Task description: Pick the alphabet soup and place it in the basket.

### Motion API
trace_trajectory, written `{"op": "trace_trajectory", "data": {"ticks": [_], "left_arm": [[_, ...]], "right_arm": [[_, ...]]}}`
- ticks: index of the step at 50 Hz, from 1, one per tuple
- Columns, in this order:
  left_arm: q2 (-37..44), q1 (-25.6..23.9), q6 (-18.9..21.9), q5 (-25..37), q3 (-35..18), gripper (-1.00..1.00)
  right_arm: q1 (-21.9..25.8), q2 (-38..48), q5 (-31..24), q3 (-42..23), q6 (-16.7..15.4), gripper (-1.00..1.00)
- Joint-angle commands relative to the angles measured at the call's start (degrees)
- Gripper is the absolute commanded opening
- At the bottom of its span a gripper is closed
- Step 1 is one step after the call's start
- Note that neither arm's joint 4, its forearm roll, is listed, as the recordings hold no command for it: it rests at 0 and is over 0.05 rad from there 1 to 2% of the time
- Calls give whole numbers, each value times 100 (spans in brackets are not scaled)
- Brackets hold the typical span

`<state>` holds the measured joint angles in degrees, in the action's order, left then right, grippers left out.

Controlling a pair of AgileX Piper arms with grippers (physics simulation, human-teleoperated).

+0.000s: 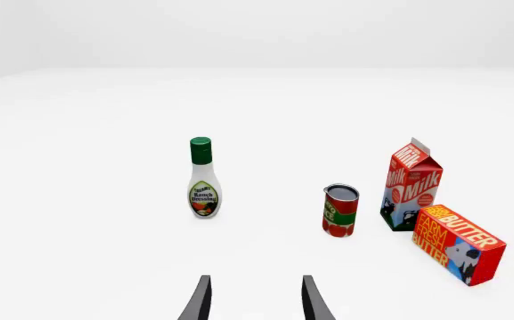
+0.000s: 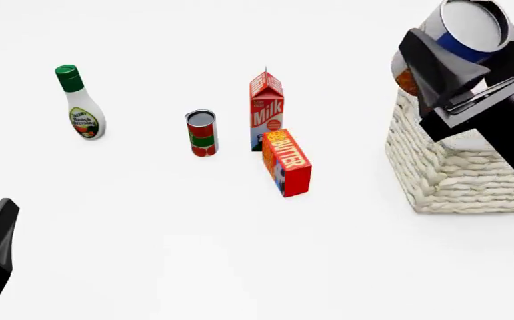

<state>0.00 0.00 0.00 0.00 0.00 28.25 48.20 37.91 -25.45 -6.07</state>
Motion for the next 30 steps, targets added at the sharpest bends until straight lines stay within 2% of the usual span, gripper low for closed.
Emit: {"op": "trace_trajectory", "data": {"ticks": [1,14,30], "left_arm": [[0,0,0,0,0,100],[0,0,0,0,0,100],[0,0,0,0,0,100]], "right_arm": [[-505,-466,-663,-433,-124,-100],[-1142,-574,-1181,-880,-324,-100],[-1914,-550,-1533,-1058,-310,-100]]}}
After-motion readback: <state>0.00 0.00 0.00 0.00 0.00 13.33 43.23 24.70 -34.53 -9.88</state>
